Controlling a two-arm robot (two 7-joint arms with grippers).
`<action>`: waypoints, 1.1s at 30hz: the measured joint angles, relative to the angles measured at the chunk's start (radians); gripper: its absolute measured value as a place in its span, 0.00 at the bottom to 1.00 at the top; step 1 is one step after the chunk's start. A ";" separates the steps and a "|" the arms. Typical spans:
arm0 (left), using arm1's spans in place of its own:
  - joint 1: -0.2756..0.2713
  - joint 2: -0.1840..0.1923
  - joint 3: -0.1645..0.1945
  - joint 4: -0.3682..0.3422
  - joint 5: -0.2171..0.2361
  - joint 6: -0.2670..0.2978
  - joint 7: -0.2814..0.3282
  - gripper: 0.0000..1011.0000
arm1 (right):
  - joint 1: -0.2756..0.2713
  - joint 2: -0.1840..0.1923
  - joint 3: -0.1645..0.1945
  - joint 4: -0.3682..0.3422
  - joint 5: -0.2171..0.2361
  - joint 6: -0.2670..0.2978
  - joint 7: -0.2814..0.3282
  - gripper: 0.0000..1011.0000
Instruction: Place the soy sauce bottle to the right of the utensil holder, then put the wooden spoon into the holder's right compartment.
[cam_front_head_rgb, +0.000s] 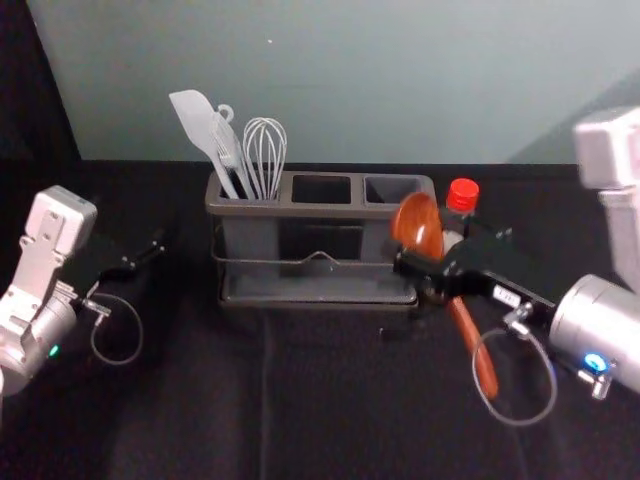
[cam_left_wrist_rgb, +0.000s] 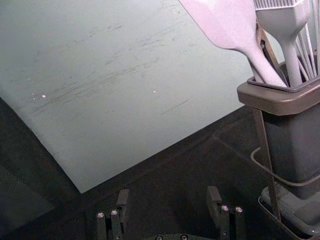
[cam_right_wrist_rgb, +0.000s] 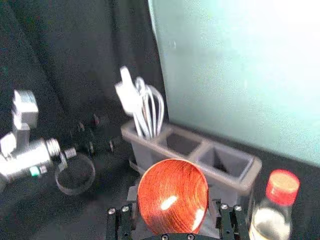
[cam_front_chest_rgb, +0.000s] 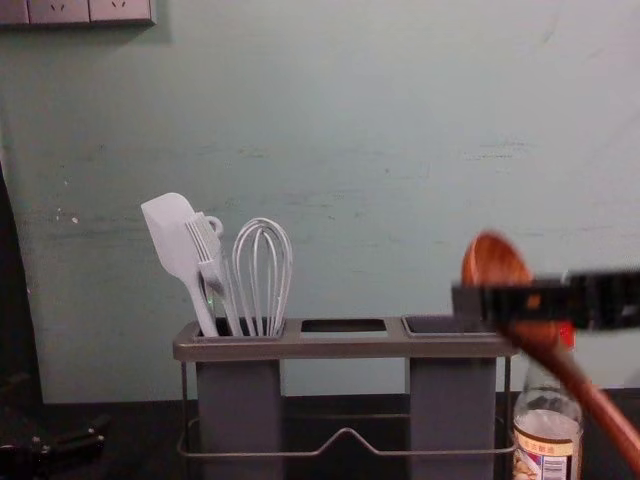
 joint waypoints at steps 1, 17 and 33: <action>0.000 0.000 0.000 0.000 0.000 0.000 0.000 0.99 | -0.010 -0.006 0.009 -0.002 0.011 -0.028 0.002 0.83; 0.000 0.000 0.000 0.000 0.000 0.000 0.000 0.99 | -0.109 -0.058 0.059 0.017 0.092 -0.335 -0.006 0.83; 0.000 0.000 0.000 0.000 0.000 0.000 0.000 0.99 | -0.107 -0.059 0.060 0.018 0.093 -0.335 -0.004 0.83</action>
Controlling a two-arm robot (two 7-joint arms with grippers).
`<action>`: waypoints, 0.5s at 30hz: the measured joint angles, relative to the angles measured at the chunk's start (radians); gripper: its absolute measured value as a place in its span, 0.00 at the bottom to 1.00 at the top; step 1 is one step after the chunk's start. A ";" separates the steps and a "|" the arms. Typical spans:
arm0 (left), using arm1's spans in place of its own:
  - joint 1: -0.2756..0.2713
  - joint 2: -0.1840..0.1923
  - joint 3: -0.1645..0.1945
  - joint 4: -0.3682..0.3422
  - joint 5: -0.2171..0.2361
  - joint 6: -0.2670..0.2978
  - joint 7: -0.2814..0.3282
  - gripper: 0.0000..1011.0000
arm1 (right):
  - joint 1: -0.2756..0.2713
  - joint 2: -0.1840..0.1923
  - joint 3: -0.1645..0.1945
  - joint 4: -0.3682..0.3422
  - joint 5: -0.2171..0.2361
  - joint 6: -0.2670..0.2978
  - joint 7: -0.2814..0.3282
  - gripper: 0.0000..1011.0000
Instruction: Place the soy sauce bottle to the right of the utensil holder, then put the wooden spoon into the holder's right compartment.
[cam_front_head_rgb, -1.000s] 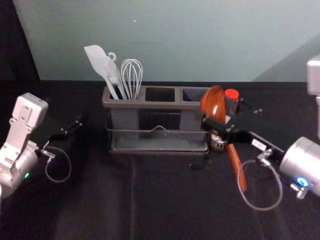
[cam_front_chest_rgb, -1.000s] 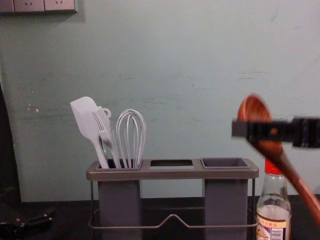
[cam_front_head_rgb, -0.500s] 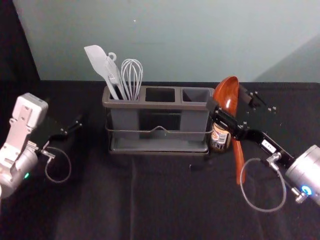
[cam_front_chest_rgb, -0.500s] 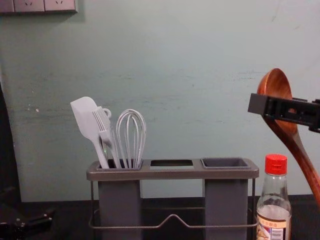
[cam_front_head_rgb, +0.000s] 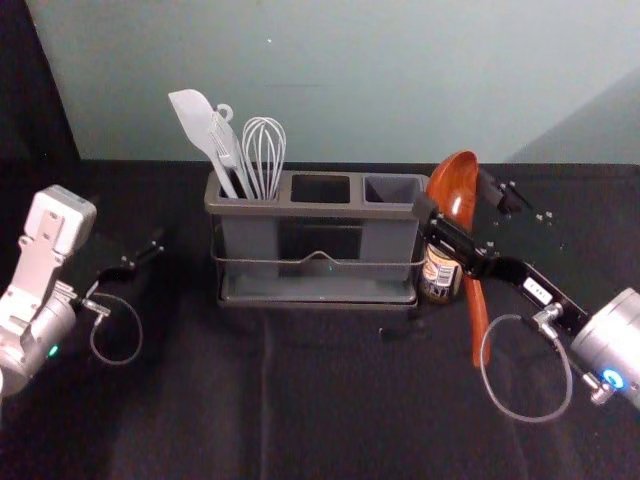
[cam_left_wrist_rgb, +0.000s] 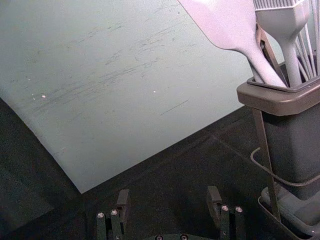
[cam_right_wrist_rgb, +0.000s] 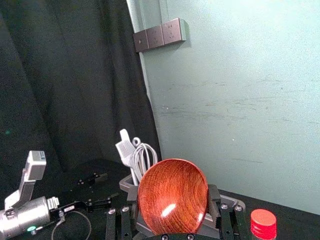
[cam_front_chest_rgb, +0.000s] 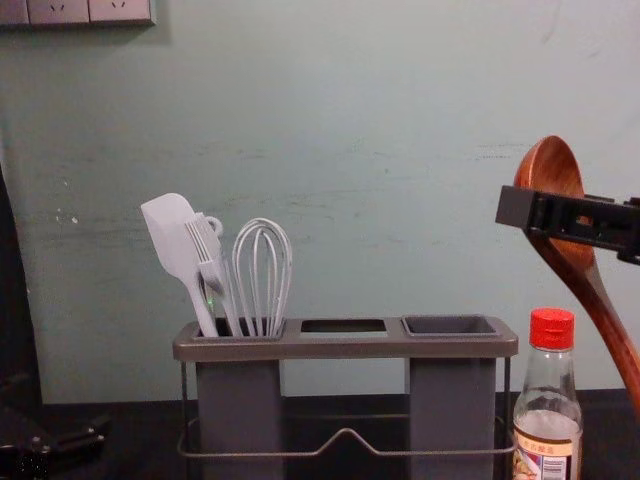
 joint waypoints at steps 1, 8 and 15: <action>0.000 0.000 0.000 0.000 0.000 0.000 0.000 0.99 | 0.000 0.000 0.000 0.000 0.000 0.000 0.000 0.83; 0.000 0.000 0.000 0.000 0.000 0.000 0.000 0.99 | 0.007 -0.001 0.000 0.006 0.007 -0.024 -0.003 0.83; 0.000 0.000 0.000 0.000 0.000 0.000 0.000 0.99 | 0.084 0.005 0.002 0.012 0.042 -0.026 -0.008 0.83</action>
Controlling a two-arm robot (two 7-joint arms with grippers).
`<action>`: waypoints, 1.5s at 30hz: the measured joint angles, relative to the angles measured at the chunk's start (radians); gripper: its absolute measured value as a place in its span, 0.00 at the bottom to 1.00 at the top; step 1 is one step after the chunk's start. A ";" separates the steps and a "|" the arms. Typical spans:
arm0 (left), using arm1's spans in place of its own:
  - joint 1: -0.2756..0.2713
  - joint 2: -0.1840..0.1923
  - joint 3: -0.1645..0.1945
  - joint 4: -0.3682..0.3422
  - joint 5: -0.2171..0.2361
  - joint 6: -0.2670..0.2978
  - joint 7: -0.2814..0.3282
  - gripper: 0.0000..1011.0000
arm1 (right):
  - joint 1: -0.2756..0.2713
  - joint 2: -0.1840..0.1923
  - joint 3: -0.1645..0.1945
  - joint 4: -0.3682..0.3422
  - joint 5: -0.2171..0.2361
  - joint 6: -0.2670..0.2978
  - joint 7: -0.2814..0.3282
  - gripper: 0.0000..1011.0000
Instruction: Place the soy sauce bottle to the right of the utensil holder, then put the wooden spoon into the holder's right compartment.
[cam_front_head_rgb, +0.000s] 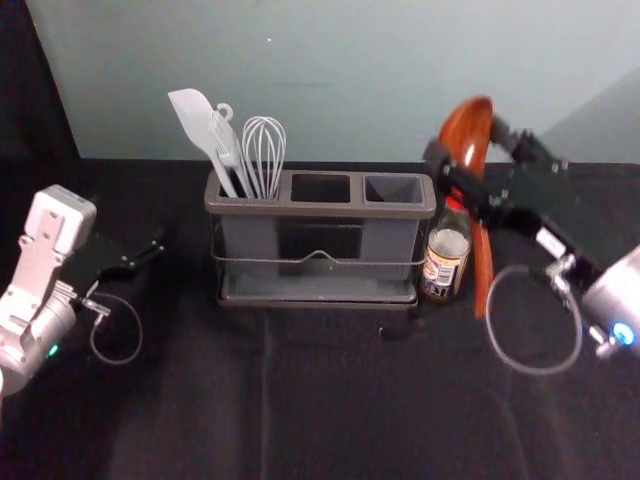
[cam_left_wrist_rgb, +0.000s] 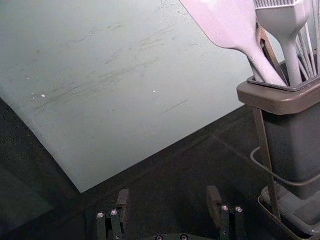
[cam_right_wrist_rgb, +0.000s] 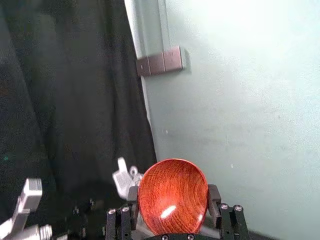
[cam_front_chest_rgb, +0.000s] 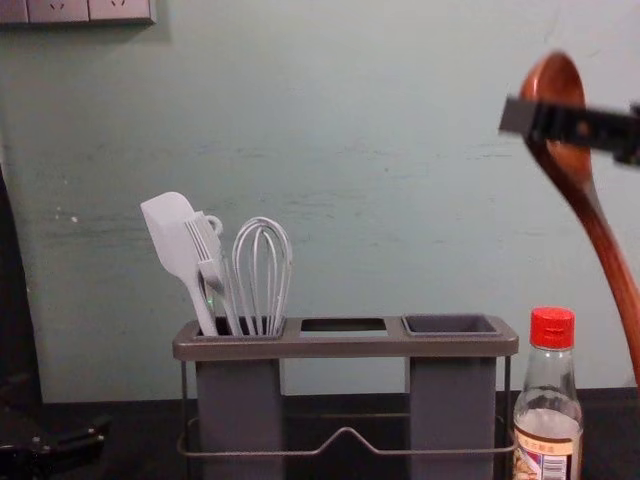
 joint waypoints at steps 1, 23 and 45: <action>0.000 0.000 0.000 0.000 0.000 0.000 0.000 0.99 | 0.011 0.001 0.000 0.002 0.005 0.002 0.002 0.83; 0.000 0.000 0.000 0.000 0.000 0.000 0.000 0.99 | 0.350 -0.030 -0.101 0.221 0.188 0.098 0.068 0.83; 0.000 0.000 0.000 0.000 0.000 0.000 0.000 0.99 | 0.496 -0.045 -0.170 0.475 0.152 -0.043 0.005 0.83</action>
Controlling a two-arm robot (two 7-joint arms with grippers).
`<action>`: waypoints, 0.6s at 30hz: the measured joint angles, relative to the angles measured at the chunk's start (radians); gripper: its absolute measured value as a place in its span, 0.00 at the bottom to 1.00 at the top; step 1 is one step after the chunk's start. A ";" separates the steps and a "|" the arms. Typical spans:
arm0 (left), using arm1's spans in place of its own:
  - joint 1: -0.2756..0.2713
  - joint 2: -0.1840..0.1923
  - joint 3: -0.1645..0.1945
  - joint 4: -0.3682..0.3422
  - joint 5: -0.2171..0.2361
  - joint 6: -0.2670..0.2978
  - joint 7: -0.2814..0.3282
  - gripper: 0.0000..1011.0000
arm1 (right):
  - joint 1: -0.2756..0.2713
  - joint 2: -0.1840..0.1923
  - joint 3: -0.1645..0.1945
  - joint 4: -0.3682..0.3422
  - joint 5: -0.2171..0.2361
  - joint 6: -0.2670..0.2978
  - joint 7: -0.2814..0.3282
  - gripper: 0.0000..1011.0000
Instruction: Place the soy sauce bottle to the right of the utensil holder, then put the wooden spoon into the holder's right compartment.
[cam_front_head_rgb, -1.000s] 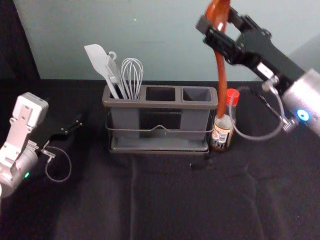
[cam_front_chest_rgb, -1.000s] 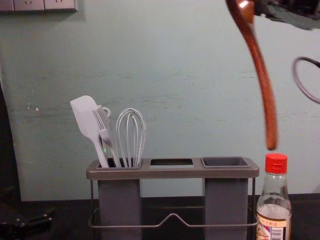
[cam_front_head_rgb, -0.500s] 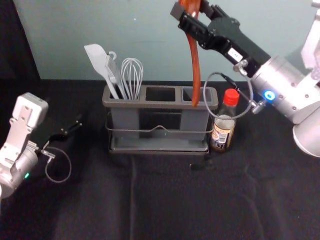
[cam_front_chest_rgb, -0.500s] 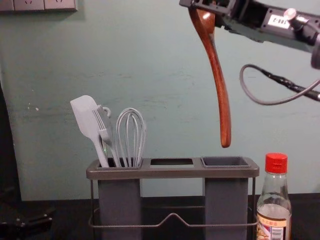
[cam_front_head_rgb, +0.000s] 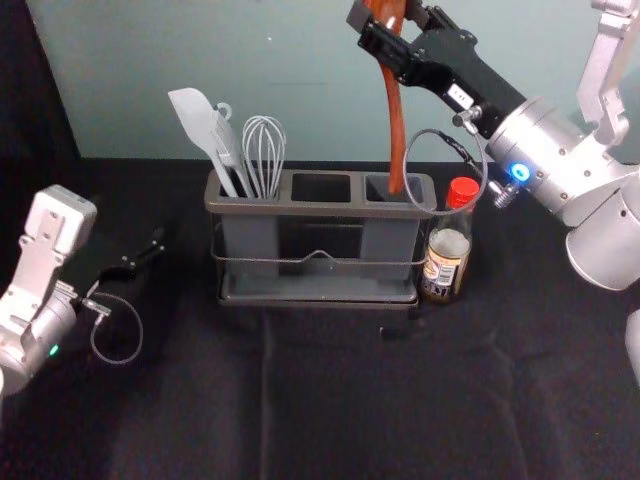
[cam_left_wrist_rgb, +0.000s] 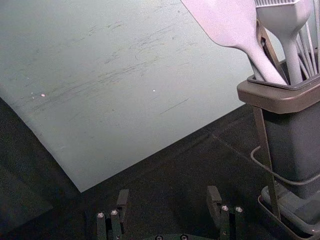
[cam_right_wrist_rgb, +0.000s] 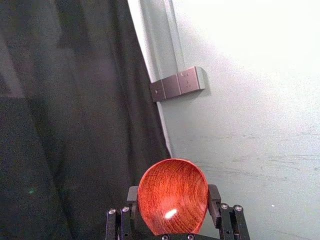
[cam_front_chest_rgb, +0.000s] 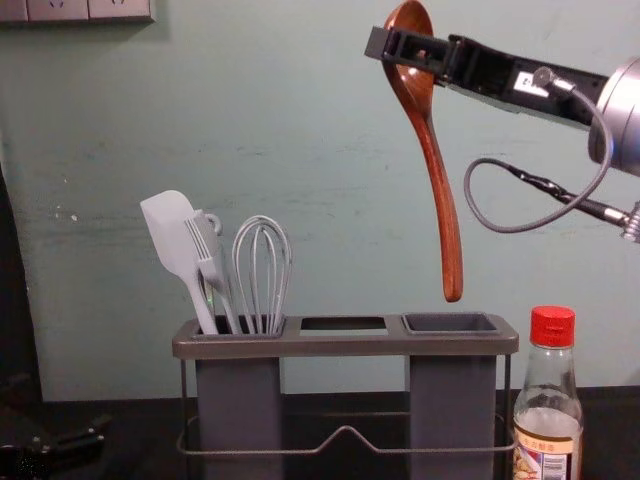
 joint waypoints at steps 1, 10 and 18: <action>0.000 0.000 0.000 0.000 0.000 0.000 0.000 0.99 | 0.003 0.000 -0.002 0.006 0.000 -0.004 -0.002 0.83; 0.000 0.000 0.000 0.000 0.000 0.000 0.000 0.99 | 0.036 -0.003 -0.014 0.068 0.000 -0.048 -0.028 0.83; 0.000 0.000 0.000 0.000 0.000 0.000 0.000 0.99 | 0.043 -0.010 -0.025 0.109 0.012 -0.116 -0.038 0.83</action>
